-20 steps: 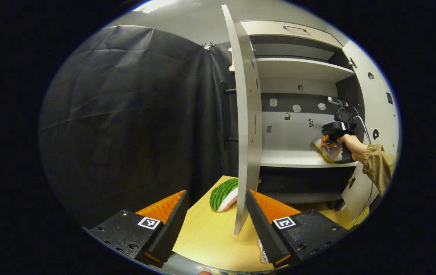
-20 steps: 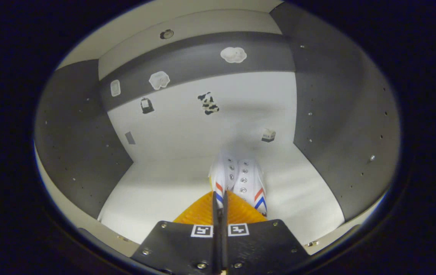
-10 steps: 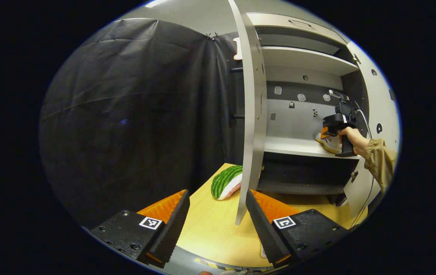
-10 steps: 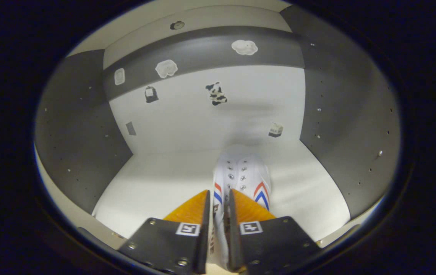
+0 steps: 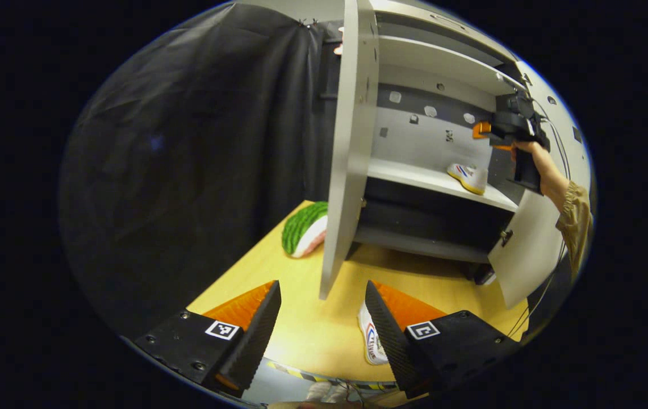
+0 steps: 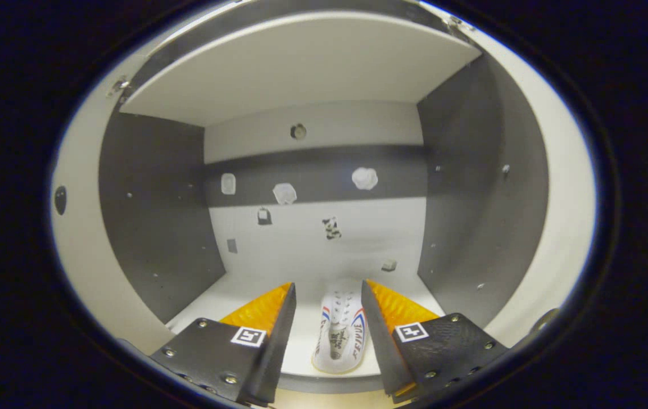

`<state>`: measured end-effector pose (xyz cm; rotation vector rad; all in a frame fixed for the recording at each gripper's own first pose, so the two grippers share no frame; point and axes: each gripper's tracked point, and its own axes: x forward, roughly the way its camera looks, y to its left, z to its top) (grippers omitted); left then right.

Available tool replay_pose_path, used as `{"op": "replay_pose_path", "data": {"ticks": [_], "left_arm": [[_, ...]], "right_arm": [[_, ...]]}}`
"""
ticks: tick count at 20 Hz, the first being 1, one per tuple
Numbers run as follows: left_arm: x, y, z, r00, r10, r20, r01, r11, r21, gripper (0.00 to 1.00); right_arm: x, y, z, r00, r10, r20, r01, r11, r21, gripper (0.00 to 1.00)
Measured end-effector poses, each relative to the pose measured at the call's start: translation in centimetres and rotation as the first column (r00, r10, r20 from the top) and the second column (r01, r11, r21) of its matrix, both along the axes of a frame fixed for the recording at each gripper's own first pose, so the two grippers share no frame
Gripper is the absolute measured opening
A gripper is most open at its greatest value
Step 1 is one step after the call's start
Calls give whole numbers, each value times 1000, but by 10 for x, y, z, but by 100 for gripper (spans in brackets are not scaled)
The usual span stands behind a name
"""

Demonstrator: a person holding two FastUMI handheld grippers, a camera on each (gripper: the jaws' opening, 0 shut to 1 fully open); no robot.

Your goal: Grab one shoe with the right hand and put it into the shoe cabinet, grab the other shoe with the left hand and put it into the shoe cabinet; then close the right door with the right hand and the left door with the left hand.

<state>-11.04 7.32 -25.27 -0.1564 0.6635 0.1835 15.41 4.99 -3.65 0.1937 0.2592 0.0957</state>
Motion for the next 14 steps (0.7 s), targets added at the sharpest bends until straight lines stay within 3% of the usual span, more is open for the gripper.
{"op": "replay_pose_path", "data": {"ticks": [3, 4, 6, 7, 14], "left_arm": [[-4, -20, -34, 994, -77, -81, 71, 995, -69, 92], [-7, -29, -46, 988, -107, -107, 97, 991, -96, 89], [-14, -45, -67, 975, -161, -154, 138, 979, -149, 94], [-19, -52, -79, 967, -182, -178, 151, 973, -173, 89], [-40, -83, -158, 882, -313, -353, 231, 939, -256, 89]], "right_arm": [[-24, -2, 30, 997, 10, 80, -9, 1000, -8, 68], [-32, -2, 38, 995, 13, 101, -13, 1000, -6, 62], [-48, -3, 52, 990, 9, 143, -9, 1000, 1, 68], [-57, -6, 58, 986, 2, 164, -3, 1000, 3, 68], [-106, -30, 76, 971, -51, 234, 69, 995, -71, 67]]}}
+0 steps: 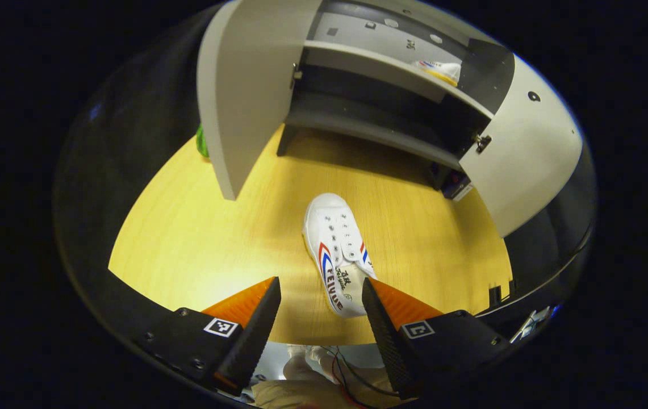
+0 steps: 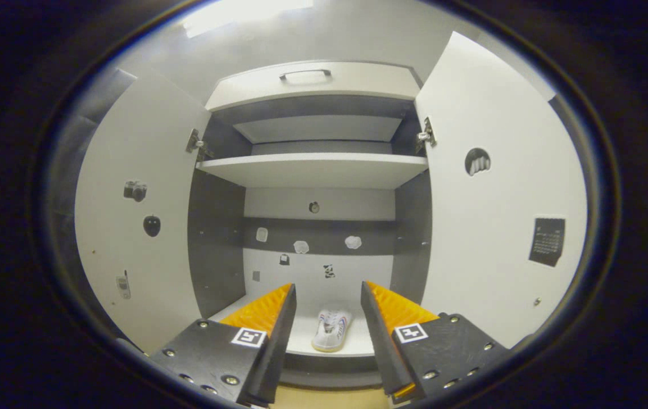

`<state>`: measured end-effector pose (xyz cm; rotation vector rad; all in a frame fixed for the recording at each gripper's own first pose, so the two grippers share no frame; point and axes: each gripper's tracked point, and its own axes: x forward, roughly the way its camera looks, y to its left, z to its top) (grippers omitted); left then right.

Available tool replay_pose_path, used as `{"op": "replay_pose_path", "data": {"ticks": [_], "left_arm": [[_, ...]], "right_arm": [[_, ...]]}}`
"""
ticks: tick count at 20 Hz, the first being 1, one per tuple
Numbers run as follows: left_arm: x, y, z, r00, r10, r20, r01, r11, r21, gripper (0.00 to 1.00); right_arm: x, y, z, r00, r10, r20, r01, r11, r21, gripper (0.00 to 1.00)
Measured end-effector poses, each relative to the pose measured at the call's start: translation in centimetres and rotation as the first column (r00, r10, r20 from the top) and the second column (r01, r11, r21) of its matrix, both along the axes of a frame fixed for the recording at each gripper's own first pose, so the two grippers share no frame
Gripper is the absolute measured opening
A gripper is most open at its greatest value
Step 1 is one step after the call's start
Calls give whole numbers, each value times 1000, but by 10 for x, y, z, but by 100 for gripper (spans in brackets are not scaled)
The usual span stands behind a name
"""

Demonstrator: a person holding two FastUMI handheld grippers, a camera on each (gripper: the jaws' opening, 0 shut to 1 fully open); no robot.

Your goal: Grab one shoe with the right hand and put it into the shoe cabinet, grab the other shoe with the left hand and put it into the shoe cabinet; then close the right door with the right hand and the left door with the left hand.

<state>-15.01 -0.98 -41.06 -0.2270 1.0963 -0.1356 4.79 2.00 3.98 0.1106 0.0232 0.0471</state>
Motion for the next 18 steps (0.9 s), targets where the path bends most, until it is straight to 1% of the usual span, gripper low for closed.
{"op": "replay_pose_path", "data": {"ticks": [2, 3, 5, 6, 7, 8, 10, 11, 12, 13, 18], "left_arm": [[2, -3, -19, 999, -19, -33, 19, 1000, 0, 89], [4, -5, -28, 998, -27, -52, 27, 1000, 0, 89], [10, -10, -45, 996, -45, -83, 45, 999, -2, 89], [14, -12, -54, 994, -48, -96, 48, 999, -3, 88], [20, -14, -60, 994, -46, -103, 46, 999, -6, 87], [25, -17, -66, 993, -41, -113, 40, 999, -15, 87], [33, -21, -75, 991, -22, -134, 17, 999, -33, 86], [37, -22, -79, 990, -11, -143, 6, 999, -39, 85], [40, -23, -84, 988, -5, -155, -2, 999, -46, 86], [41, -23, -90, 986, 2, -169, -11, 999, -48, 86], [41, -25, -110, 973, 25, -231, -37, 998, -49, 79]], "right_arm": [[-13, -5, 1, 1000, -9, 1, 9, 1000, -22, 67], [-19, -6, 0, 1000, -13, -1, 13, 999, -29, 60], [-32, -13, -2, 999, -33, -5, 33, 998, -49, 60], [-39, -16, -4, 999, -40, -6, 40, 997, -63, 68], [-45, -17, -5, 999, -45, -11, 44, 996, -77, 69], [-50, -18, -6, 999, -51, -15, 50, 995, -91, 74], [-60, -22, -8, 998, -68, -16, 66, 993, -97, 65], [-66, -24, -10, 997, -81, -12, 80, 992, -99, 65], [-69, -27, -9, 996, -94, -9, 92, 990, -103, 69], [-72, -31, -9, 994, -110, -3, 109, 988, -107, 70], [-78, -49, -18, 986, -165, -29, 161, 980, -118, 70]]}}
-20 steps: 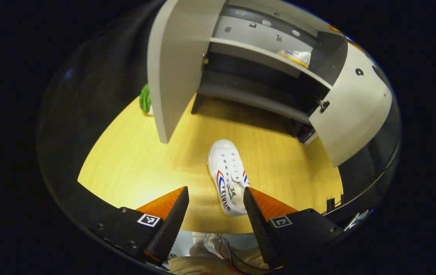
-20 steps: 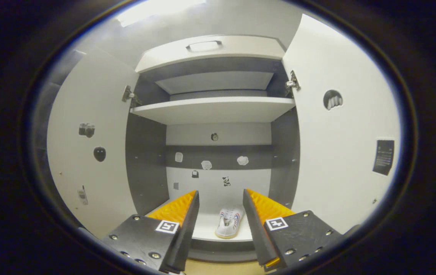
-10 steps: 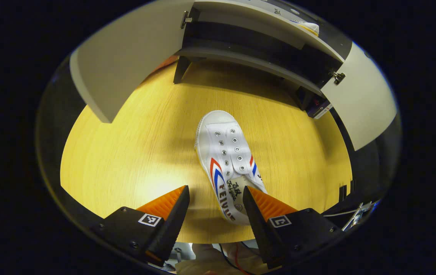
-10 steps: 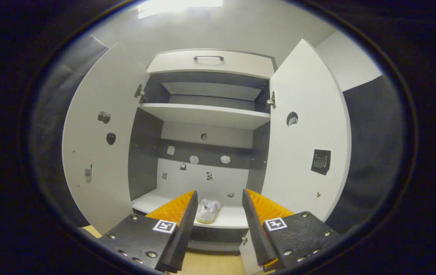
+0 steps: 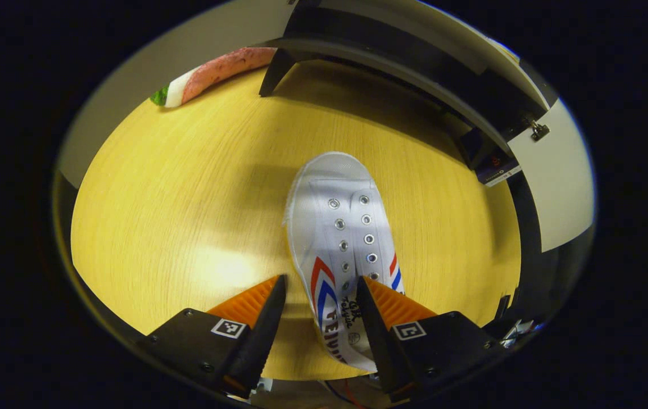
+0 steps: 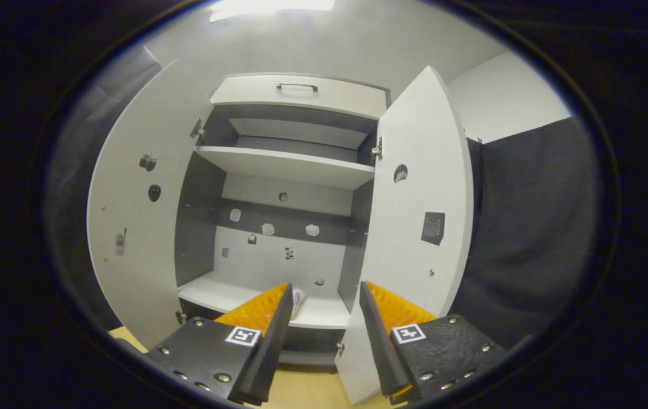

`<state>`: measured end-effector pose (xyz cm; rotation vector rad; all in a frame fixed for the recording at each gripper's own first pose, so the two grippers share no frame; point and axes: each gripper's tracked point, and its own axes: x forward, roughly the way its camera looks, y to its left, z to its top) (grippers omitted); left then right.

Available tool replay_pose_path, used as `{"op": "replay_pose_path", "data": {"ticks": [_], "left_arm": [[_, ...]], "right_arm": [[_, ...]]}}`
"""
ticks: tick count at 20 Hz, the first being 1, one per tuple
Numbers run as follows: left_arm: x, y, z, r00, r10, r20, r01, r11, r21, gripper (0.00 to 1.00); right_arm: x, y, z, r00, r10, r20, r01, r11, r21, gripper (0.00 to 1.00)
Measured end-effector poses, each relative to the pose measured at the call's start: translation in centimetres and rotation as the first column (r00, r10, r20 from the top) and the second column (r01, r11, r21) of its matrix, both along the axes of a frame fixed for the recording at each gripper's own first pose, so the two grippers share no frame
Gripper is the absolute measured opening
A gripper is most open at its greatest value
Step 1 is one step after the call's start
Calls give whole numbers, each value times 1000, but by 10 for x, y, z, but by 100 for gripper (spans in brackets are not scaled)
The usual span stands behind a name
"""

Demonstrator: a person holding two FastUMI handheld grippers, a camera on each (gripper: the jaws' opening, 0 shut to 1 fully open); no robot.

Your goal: Grab one shoe with the right hand and put it into the shoe cabinet, grab the other shoe with the left hand and put it into the shoe cabinet; then close the right door with the right hand and the left door with the left hand.

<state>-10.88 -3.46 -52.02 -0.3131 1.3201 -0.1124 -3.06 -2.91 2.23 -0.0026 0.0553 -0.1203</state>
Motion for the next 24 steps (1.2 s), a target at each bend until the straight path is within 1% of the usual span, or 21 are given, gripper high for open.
{"op": "replay_pose_path", "data": {"ticks": [1, 2, 3, 5, 6, 7, 9, 10, 11, 12, 13, 14, 17, 19, 20, 21, 22, 24], "left_arm": [[1, 0, -1, 1000, -2, -4, 2, 1000, 3, 78], [4, -2, -1, 1000, -13, 4, 13, 1000, 4, 83], [3, -4, -2, 1000, -25, -2, 25, 1000, -1, 75], [3, -3, -1, 1000, -17, -5, 17, 1000, 2, 65], [4, -4, -1, 1000, -4, -11, 4, 1000, -8, 63], [4, -4, -1, 1000, 16, -19, -16, 1000, -24, 62], [4, -4, -1, 997, 64, -41, -66, 997, -51, 55], [3, -3, -2, 996, 78, -54, -81, 995, -57, 50], [3, -2, -2, 994, 92, -60, -96, 994, -60, 51], [2, 2, 1, 993, 94, -65, -98, 993, -60, 39], [3, 3, 1, 994, 89, -63, -93, 994, -61, 35], [5, 3, 2, 995, 87, -52, -90, 994, -61, 29], [6, 6, 3, 997, 72, -38, -75, 994, -80, 20], [9, 8, 4, 997, 77, -28, -79, 993, -89, 14], [11, 11, 5, 997, 76, -25, -78, 993, -90, 9], [14, 12, 9, 998, 64, -23, -66, 994, -88, 9], [16, 12, 11, 999, 44, -19, -46, 995, -85, 4], [19, 11, 11, 1000, -1, -3, 0, 997, -76, 4]], "right_arm": [[-2, -3, -3, 1000, -10, -9, 10, 1000, 0, 70], [-3, -7, -5, 1000, -21, -17, 21, 1000, 1, 70], [-5, -10, -6, 999, -32, -20, 32, 999, 4, 70], [-9, -16, -8, 998, -51, -21, 52, 999, 13, 70], [-9, -17, -9, 998, -59, -21, 59, 998, 19, 70], [-10, -19, -10, 998, -66, -22, 66, 998, 23, 70], [-12, -22, -13, 997, -76, -29, 77, 997, 27, 70], [-13, -23, -14, 996, -78, -33, 79, 996, 29, 70], [-15, -24, -15, 996, -81, -37, 82, 996, 30, 70], [-15, -25, -16, 996, -83, -39, 85, 996, 33, 70], [-16, -25, -16, 995, -86, -39, 88, 996, 35, 70], [-16, -26, -17, 995, -88, -41, 90, 995, 38, 70], [-19, -29, -18, 994, -96, -44, 98, 994, 40, 70], [-21, -31, -19, 994, -99, -49, 101, 994, 41, 70], [-23, -32, -20, 993, -102, -52, 104, 994, 40, 70], [-23, -34, -21, 993, -106, -55, 108, 993, 38, 70], [-25, -35, -22, 992, -109, -58, 111, 993, 36, 70], [-29, -38, -22, 991, -117, -62, 119, 992, 31, 70]]}}
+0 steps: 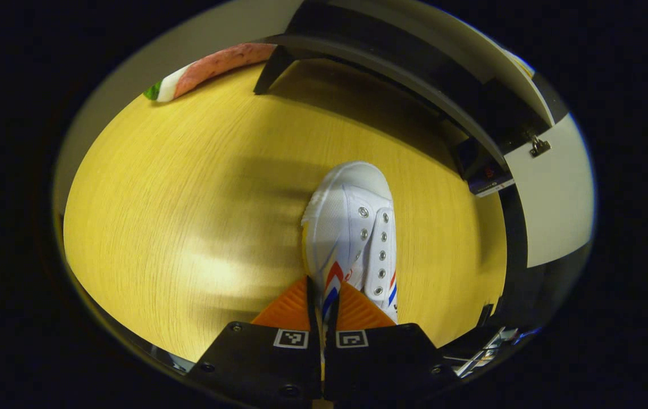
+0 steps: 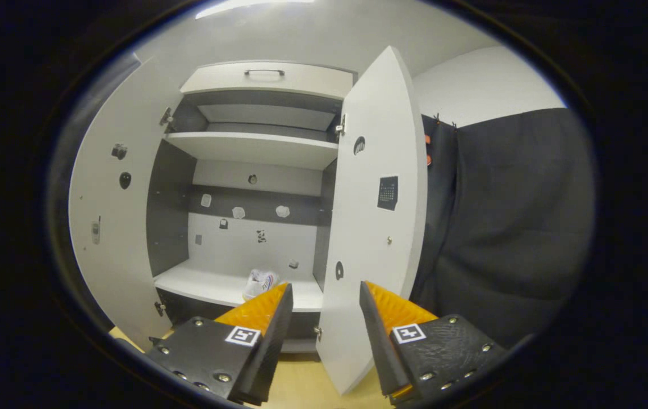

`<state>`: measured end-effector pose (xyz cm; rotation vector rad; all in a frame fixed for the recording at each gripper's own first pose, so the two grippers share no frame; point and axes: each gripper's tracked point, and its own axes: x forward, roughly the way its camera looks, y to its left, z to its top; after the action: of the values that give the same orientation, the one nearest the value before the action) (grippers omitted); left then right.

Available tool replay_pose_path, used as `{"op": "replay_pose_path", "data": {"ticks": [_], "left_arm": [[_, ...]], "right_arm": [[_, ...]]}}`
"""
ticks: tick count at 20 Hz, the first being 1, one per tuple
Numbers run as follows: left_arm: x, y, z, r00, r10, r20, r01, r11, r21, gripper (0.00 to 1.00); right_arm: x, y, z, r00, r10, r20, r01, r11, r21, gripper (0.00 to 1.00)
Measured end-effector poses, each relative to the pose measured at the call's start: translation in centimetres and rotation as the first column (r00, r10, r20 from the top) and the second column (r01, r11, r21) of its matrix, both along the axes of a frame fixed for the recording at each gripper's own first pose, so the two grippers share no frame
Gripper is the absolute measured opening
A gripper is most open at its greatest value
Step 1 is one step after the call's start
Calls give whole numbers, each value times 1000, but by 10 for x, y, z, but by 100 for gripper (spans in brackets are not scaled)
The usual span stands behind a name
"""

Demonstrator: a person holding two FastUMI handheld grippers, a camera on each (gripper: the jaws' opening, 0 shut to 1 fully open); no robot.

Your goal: Grab one shoe with the right hand and put it into the shoe cabinet, grab the other shoe with the left hand and put it into the shoe cabinet; then close the right door with the right hand and the left door with the left hand.

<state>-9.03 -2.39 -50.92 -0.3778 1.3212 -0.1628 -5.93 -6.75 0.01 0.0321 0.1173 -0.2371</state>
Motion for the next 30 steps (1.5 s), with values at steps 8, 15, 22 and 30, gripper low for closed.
{"op": "replay_pose_path", "data": {"ticks": [8, 15, 22, 30], "left_arm": [[64, 32, 101, 963, -106, 249, 107, 994, 8, 4], [100, 93, 229, 877, -53, 477, 90, 994, -56, 3], [91, 156, 318, 756, 16, 655, 68, 992, -103, 3], [83, 167, 330, 653, 86, 752, 40, 988, -148, 3]], "right_arm": [[-14, -8, 0, 1000, -12, 15, 11, 1000, 22, 70], [-20, 0, -3, 999, 20, 34, -21, 999, 48, 67], [-23, 4, 0, 998, 26, 54, -29, 998, 57, 70], [-25, 1, -6, 999, -9, 49, 3, 995, 103, 67]]}}
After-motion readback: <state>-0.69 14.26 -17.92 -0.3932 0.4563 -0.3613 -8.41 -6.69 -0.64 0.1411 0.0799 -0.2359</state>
